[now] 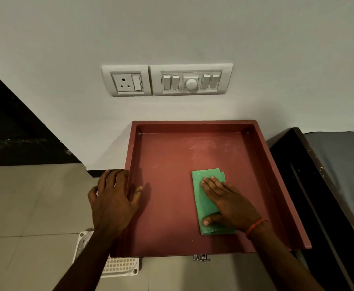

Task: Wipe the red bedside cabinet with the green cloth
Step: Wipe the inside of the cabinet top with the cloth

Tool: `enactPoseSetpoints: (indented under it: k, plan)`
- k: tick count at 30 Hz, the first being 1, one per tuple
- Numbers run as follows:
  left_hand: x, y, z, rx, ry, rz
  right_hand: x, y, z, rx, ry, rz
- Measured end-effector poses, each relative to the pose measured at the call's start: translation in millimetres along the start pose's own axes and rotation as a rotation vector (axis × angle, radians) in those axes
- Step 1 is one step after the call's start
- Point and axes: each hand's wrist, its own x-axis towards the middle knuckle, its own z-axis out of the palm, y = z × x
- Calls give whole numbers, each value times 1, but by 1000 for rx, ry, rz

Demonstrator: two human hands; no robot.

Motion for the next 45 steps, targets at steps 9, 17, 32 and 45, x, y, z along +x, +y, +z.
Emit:
enactPoseSetpoints:
  k: [9, 17, 32, 45]
  plan:
    - [1, 0, -1, -2, -23, -11, -20, -24, 15, -85, 336, 32]
    - [0, -1, -1, -16, -28, -14, -21, -23, -63, 450, 504, 41]
    - [2, -1, 0, -35, -36, -5, -46, -97, 84, -41, 403, -274]
    - [0, -2, 1, 10, -39, 37, 207, -73, -48, 111, 176, 29]
